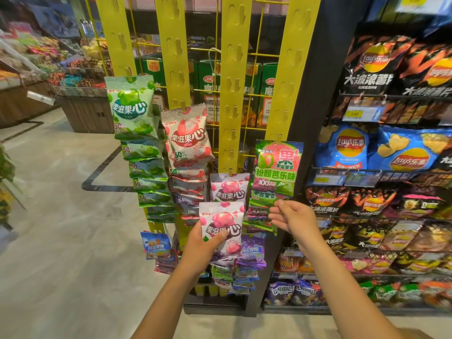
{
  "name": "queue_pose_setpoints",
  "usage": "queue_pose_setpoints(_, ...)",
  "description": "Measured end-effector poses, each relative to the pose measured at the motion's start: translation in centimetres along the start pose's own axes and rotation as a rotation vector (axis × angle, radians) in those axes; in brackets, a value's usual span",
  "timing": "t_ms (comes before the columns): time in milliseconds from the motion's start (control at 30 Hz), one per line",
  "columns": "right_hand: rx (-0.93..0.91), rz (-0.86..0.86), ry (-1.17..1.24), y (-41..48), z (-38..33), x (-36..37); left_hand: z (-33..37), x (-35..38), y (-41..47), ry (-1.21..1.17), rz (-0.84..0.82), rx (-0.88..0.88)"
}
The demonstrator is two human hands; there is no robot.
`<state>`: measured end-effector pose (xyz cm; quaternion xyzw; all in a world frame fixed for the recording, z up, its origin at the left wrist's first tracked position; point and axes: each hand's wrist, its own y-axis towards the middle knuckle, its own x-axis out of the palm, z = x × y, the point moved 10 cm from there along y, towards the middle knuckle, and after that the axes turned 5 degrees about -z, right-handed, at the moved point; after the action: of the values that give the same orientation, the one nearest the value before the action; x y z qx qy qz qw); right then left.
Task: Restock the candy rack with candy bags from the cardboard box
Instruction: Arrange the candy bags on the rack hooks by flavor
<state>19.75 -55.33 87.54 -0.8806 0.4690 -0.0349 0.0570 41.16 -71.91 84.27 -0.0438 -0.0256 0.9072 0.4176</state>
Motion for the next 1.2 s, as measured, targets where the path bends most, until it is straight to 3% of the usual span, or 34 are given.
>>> queue_pose_setpoints(267, 0.055, -0.181, -0.034, -2.1, 1.5, 3.9, 1.6, 0.9, 0.8, -0.011, -0.076, 0.030)
queue_pose_setpoints(433, -0.021, -0.258, -0.081, -3.5, 1.0, 6.7, 3.2, 0.6, 1.9, 0.017, -0.039, 0.067)
queue_pose_setpoints(600, -0.058, -0.226, -0.037, -3.4, 0.4, 7.2, 4.8, 0.2, 2.3, 0.005, -0.008, 0.082)
queue_pose_setpoints(800, -0.065, -0.166, -0.038, -3.1, 0.3, 6.4, 1.8, 0.2, 3.1, -0.228, -0.027, -0.122)
queue_pose_setpoints(933, -0.083, -0.144, -0.031, -2.8, 0.1, 6.1, 2.3, 0.3, 2.8, -0.257, -0.040, -0.084)
queue_pose_setpoints(1200, -0.152, -0.091, -0.070, -2.4, -0.2, 5.9, 2.4, -2.0, 2.8, -0.147, 0.118, 0.023)
